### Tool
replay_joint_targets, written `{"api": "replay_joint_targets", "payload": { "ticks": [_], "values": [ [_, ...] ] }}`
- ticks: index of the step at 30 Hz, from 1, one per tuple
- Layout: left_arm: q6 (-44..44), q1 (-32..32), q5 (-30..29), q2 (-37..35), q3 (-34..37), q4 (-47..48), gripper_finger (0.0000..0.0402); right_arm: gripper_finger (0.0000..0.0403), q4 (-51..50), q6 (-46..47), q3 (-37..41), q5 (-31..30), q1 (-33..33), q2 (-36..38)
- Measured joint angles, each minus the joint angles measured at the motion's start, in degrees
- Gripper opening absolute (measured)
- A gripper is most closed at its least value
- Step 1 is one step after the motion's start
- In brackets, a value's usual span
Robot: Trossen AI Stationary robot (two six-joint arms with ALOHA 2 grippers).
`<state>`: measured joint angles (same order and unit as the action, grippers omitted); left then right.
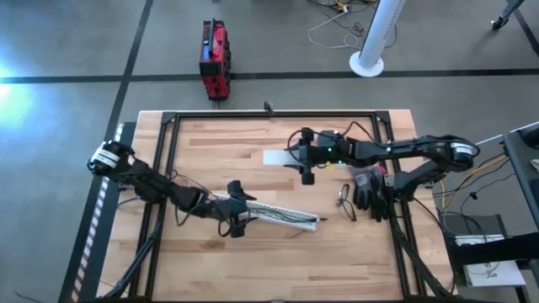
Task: Ziptie cables
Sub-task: Close the white cable duct
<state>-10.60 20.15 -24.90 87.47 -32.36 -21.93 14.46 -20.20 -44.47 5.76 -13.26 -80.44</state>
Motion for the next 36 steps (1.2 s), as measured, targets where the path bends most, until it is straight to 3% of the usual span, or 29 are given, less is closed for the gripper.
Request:
{"api": "replay_joint_targets", "payload": {
  "ticks": [8,12,17,27,36],
  "values": [
    [0.46,-3.81,8.99,6.19,-2.06,-0.53,0.0298,0.0220,-2.69,2.78,-2.71,0.63,2.36,-1.07],
    [0.47,-4.37,9.01,10.50,-4.50,0.88,0.0299,0.0220,-5.44,4.85,-3.17,0.42,4.26,-1.12],
    [-6.93,-6.17,9.44,13.58,-6.46,7.57,0.0286,0.0220,-9.18,5.60,-3.15,0.22,7.20,-1.12],
    [-8.45,-5.58,9.96,9.47,-2.23,9.11,0.0261,0.0220,-8.93,6.15,-2.25,0.18,10.54,-3.99],
    [-8.06,-5.58,9.39,2.60,2.34,11.27,0.0275,0.0220,-1.52,6.74,-2.08,0.62,10.99,-11.83]
  ]
}}
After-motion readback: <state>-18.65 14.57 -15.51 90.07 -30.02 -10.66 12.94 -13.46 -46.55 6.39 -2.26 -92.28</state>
